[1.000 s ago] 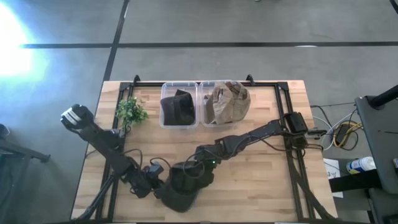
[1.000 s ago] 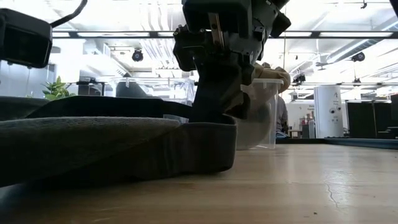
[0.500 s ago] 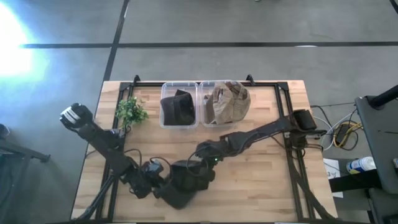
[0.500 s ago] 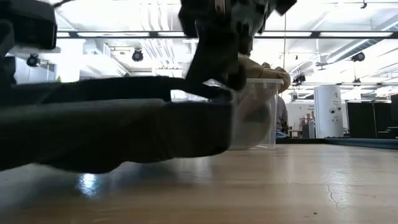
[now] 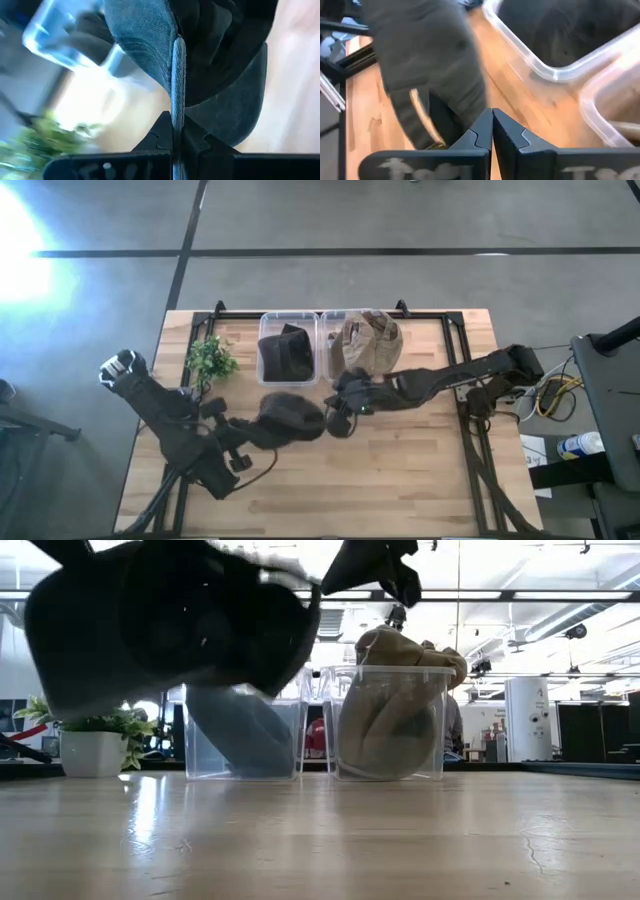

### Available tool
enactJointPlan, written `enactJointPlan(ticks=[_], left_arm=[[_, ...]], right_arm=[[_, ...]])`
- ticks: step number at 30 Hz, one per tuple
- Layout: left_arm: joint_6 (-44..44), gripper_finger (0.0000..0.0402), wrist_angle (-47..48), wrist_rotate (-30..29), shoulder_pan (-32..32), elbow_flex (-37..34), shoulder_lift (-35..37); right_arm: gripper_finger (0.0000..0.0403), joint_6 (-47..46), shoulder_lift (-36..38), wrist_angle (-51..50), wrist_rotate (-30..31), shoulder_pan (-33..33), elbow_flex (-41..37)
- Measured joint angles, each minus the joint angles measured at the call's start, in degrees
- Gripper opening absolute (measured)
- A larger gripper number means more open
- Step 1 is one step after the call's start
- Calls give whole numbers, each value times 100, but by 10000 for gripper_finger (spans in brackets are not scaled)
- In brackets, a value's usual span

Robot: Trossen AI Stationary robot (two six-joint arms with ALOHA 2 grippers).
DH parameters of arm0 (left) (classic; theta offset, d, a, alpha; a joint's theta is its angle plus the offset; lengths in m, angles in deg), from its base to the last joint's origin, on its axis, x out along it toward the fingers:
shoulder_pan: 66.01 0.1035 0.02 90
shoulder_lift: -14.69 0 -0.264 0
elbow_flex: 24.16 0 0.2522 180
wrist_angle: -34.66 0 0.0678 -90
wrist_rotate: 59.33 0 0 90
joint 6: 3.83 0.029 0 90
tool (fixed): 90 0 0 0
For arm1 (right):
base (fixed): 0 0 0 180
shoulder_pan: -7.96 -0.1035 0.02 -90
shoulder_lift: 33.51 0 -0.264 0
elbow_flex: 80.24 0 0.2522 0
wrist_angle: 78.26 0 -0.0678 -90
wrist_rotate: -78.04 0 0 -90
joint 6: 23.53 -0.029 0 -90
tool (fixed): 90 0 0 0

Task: Pick & Place hat
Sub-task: Put the black cap into the left transparent bin

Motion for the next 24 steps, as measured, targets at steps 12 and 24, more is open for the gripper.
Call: enactJointPlan(ticks=[12, 24], left_arm=[[1489, 8, 509, -1045, -158, -351, -1607], [1161, 72, 250, -1341, -402, -457, -1972]], right_arm=[[9, -599, -74, -259, -354, 101, -258], [9, -594, -63, -335, -408, 111, -492]])
